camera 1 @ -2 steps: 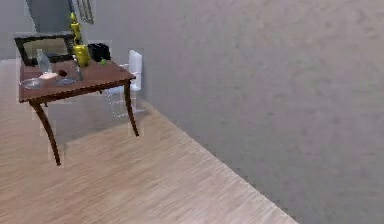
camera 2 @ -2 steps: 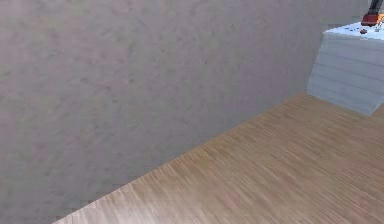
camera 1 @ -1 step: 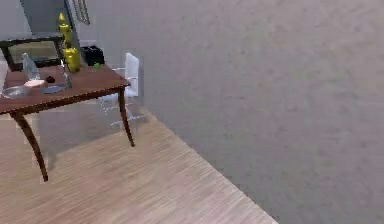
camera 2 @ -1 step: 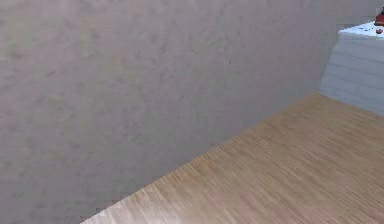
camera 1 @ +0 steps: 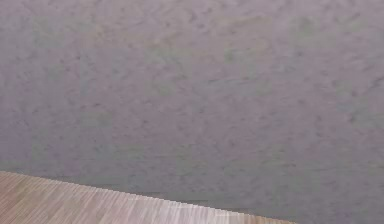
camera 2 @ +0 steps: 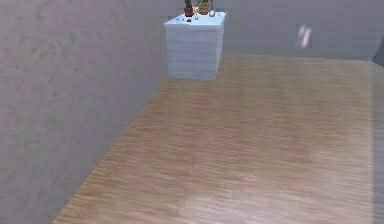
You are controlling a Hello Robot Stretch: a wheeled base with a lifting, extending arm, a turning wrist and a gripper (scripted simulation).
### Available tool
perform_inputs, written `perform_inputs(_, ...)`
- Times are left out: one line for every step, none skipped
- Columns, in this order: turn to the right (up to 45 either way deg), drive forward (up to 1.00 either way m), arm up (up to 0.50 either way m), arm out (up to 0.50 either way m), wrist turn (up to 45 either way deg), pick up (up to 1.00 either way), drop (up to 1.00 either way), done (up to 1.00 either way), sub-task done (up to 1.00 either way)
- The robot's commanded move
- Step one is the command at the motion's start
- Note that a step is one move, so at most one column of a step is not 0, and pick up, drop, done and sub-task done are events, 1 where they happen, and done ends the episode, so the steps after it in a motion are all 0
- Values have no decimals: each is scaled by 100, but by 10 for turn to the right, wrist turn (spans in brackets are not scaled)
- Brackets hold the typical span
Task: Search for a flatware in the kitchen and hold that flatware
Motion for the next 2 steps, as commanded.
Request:
perform_inputs(0,20,0,0,0,0,0,0,0)
perform_inputs(-450,0,0,0,0,0,0,0,0)
